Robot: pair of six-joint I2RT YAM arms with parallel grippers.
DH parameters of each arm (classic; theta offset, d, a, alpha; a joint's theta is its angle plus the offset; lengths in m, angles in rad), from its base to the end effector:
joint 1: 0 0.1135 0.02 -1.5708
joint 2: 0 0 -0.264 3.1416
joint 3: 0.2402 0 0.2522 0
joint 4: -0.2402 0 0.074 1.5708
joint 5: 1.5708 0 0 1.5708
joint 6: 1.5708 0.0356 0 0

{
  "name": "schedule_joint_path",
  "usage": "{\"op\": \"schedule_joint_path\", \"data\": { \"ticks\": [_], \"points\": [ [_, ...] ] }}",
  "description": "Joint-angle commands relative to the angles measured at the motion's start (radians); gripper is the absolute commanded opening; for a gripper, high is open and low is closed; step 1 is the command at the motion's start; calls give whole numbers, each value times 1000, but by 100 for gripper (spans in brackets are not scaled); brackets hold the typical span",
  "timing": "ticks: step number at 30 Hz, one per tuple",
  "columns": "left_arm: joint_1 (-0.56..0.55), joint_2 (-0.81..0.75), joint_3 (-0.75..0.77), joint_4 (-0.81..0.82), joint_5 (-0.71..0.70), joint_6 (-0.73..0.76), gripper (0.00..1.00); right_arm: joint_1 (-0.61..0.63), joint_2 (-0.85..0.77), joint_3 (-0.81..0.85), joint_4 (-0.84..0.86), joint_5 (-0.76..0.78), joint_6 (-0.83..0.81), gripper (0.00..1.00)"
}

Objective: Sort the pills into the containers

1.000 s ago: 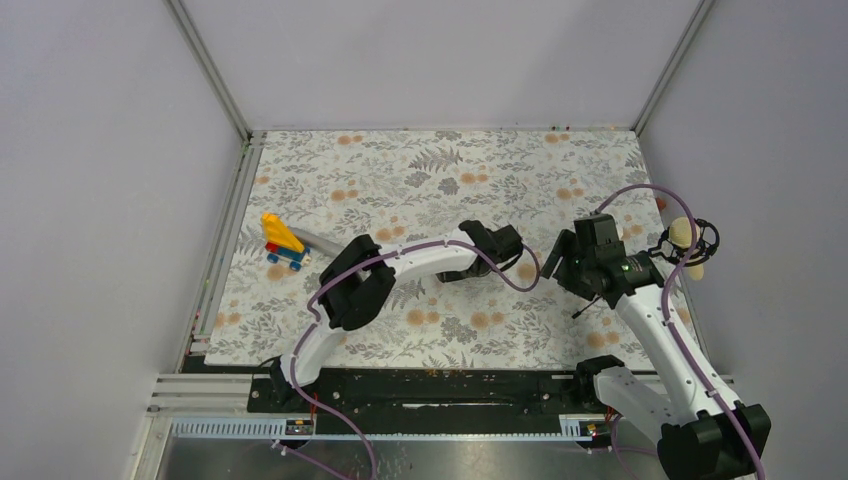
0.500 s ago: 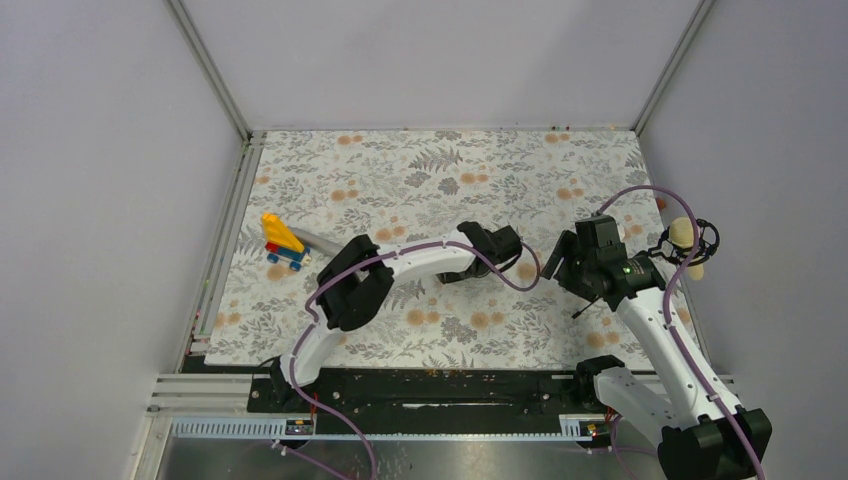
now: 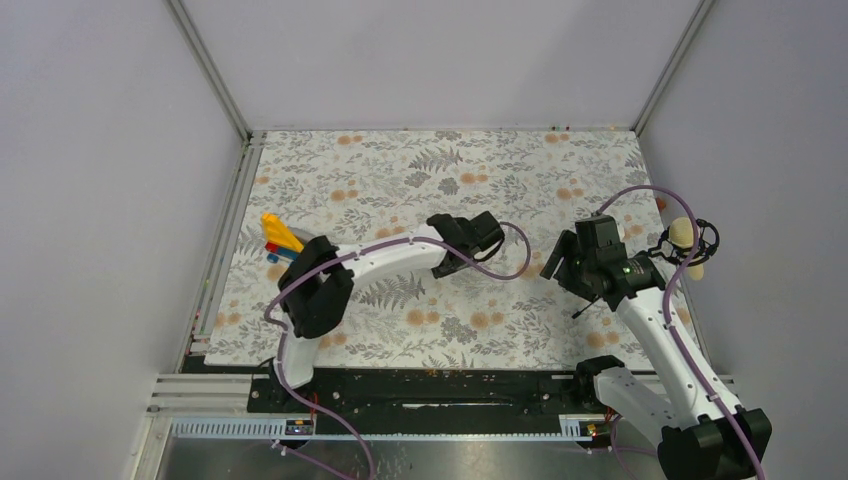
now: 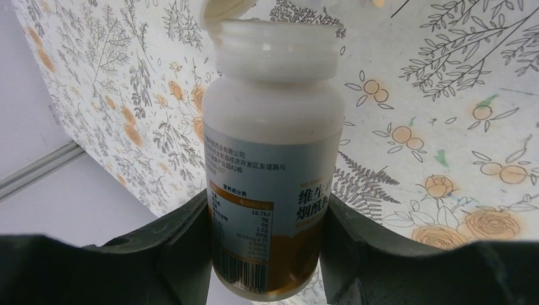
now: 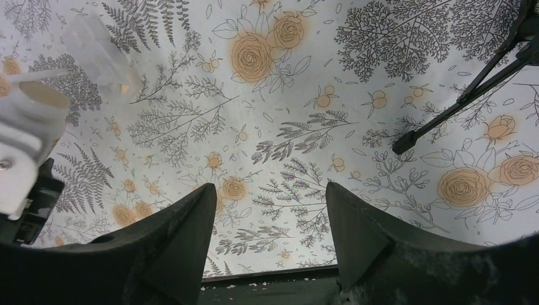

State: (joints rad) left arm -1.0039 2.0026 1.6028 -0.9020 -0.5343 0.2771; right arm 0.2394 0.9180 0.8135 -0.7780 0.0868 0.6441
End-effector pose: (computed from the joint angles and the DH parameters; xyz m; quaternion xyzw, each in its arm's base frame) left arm 0.2340 -0.3338 0.2123 0.5428 0.7875 0.1985 0.2139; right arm 0.1747 0.0395 0.2728 0.2034 0.9183 0.1072 0.3222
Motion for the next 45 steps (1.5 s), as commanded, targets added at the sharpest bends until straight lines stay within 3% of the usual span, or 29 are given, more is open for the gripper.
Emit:
{"op": "schedule_joint_path", "data": {
  "ticks": [1,9,20,25,30,36,41,45],
  "points": [
    [21,-113,-39,67,72,-36,0,-6,-19,46,10,3,-2,72],
    [64,-314,-211,272,167,-71,0,-6,-2,95,35,-80,18,72],
    [114,-589,-378,623,419,-75,0,-6,73,239,109,-358,-75,73],
    [131,-683,-410,828,644,-77,0,-6,100,269,286,-574,-69,74],
    [198,-735,-449,1085,841,-180,0,-6,138,348,493,-699,10,75],
    [327,-789,-560,1463,978,-381,0,7,169,382,992,-946,152,78],
    [360,-767,-573,1558,1069,-414,0,35,230,500,984,-902,116,84],
    [366,-743,-578,1587,1109,-420,0,117,285,633,744,-772,-106,88]
  ]
}}
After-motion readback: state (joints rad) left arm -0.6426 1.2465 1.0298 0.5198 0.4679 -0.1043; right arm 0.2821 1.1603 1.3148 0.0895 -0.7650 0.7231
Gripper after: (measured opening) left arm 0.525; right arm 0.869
